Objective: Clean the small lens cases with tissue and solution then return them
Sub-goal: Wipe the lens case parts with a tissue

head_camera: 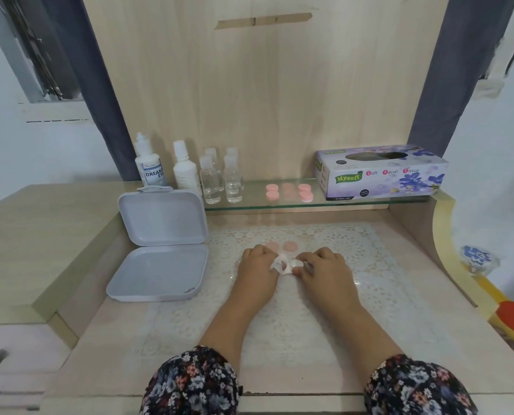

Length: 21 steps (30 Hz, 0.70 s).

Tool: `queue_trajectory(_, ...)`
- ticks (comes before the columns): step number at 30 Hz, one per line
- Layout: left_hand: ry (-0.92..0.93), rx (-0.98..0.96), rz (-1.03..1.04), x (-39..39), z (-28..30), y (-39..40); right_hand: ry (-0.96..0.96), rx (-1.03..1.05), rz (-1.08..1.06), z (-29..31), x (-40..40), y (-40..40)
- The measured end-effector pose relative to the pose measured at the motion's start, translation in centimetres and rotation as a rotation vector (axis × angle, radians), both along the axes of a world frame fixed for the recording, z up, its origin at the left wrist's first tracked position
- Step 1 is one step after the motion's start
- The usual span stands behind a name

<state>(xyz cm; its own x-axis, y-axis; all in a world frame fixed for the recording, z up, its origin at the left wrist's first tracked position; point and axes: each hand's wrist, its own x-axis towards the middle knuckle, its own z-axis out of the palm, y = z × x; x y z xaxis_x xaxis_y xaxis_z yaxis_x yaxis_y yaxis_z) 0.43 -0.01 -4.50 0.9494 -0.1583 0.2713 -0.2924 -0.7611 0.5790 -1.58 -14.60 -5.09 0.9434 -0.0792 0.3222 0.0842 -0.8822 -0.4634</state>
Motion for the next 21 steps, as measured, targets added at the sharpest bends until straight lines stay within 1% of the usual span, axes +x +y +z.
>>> queue_trajectory(2, 0.024, -0.157, 0.033, -0.2, 0.7, 0.1, -0.003, 0.008, 0.005, -0.1, 0.0, -0.1)
queue_trajectory(3, 0.003, -0.258, 0.087, -0.3, 1.0, 0.3, 0.000, 0.018, 0.007, -0.1, 0.1, -0.1)
queue_trajectory(5, -0.097, -0.426, 0.224, -0.7, 1.2, 0.6, 0.013, 0.049, 0.014, -0.1, 0.2, -0.3)
queue_trajectory(6, -0.157, -0.438, 0.258, -0.9, 1.1, 0.7, 0.020, 0.064, 0.017, -0.2, 0.3, -0.3)
queue_trajectory(8, -0.225, -0.353, 0.211, -1.4, 0.8, 0.6, 0.024, 0.089, 0.016, -0.2, 0.3, -0.4)
queue_trajectory(10, -0.197, -0.249, 0.097, -1.9, 0.6, 0.1, 0.025, 0.104, 0.014, -0.2, 0.3, -0.4)
queue_trajectory(12, -0.212, -0.094, 0.018, -2.1, 0.1, -0.2, 0.026, 0.111, 0.012, -0.2, 0.3, -0.4)
queue_trajectory(15, -0.292, 0.127, 0.030, -2.5, 0.0, -0.5, 0.010, 0.126, -0.001, -0.2, 0.2, -0.4)
queue_trajectory(18, -0.496, 0.310, 0.001, -2.5, 0.1, -1.1, 0.015, 0.126, -0.009, 0.0, 0.1, -0.3)
queue_trajectory(19, -0.529, 0.333, -0.013, -2.6, 0.1, -1.4, 0.015, 0.124, -0.009, 0.0, 0.1, -0.2)
queue_trajectory(21, -0.536, 0.342, 0.002, -2.2, -0.2, -1.8, 0.015, 0.127, -0.010, 0.1, 0.0, -0.2)
